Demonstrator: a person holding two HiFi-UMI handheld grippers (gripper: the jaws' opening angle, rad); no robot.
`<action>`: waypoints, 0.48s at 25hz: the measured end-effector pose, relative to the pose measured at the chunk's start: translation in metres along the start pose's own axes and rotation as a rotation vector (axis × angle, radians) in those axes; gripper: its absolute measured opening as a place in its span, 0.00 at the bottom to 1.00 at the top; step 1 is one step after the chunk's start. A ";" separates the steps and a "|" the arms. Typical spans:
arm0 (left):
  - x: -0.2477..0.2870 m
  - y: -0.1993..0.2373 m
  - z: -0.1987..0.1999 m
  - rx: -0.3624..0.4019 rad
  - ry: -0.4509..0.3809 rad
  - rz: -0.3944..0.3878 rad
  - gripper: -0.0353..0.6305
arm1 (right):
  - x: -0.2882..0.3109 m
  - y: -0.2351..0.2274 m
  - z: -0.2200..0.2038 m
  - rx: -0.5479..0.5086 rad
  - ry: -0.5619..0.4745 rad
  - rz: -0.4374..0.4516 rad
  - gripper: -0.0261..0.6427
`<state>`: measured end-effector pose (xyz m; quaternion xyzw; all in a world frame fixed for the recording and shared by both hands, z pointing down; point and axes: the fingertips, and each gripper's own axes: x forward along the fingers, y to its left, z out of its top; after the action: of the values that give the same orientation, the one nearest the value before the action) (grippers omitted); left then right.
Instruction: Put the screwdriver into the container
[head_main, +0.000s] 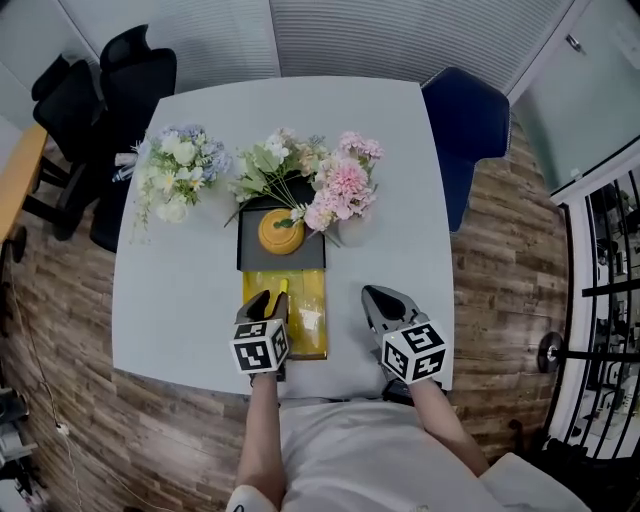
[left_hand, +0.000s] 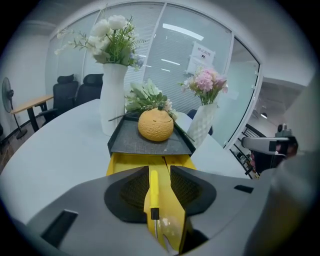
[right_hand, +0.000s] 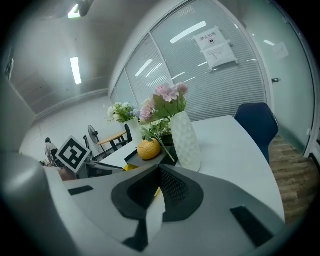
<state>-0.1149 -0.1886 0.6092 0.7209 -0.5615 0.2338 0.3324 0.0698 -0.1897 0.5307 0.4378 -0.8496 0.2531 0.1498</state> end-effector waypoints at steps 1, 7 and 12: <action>-0.004 -0.001 0.002 0.002 -0.009 -0.002 0.25 | -0.001 0.002 0.002 -0.005 -0.007 0.003 0.06; -0.031 -0.006 0.017 0.017 -0.080 0.001 0.21 | -0.010 0.017 0.016 -0.039 -0.052 0.023 0.06; -0.055 -0.012 0.025 0.022 -0.140 -0.008 0.17 | -0.019 0.029 0.025 -0.064 -0.086 0.035 0.06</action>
<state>-0.1186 -0.1694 0.5506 0.7412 -0.5778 0.1877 0.2856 0.0561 -0.1776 0.4923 0.4283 -0.8705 0.2093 0.1225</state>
